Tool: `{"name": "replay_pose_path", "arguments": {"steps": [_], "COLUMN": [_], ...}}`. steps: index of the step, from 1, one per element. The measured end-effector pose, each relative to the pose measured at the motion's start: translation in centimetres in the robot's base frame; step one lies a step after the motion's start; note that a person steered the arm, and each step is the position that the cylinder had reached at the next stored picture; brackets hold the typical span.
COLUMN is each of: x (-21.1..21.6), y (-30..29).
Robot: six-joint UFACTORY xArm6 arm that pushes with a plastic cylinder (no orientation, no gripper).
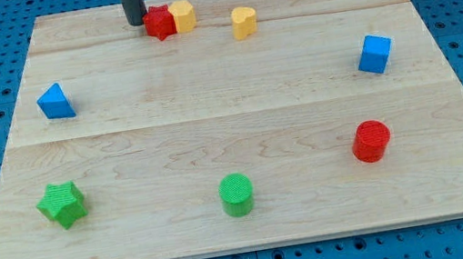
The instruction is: Move the yellow heart into the red star
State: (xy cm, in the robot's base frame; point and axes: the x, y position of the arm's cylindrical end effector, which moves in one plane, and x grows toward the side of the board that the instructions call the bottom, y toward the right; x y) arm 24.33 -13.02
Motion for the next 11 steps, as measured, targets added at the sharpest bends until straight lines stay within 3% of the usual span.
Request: {"name": "replay_pose_path", "arguments": {"steps": [1,2,3,6,7,8,10,11], "x": [6.2,10.3,7.2,3.8,1.6,2.1,3.9,3.9], "y": [3.5,12.0,16.0,20.1,19.7,14.7,14.2,9.0]}}
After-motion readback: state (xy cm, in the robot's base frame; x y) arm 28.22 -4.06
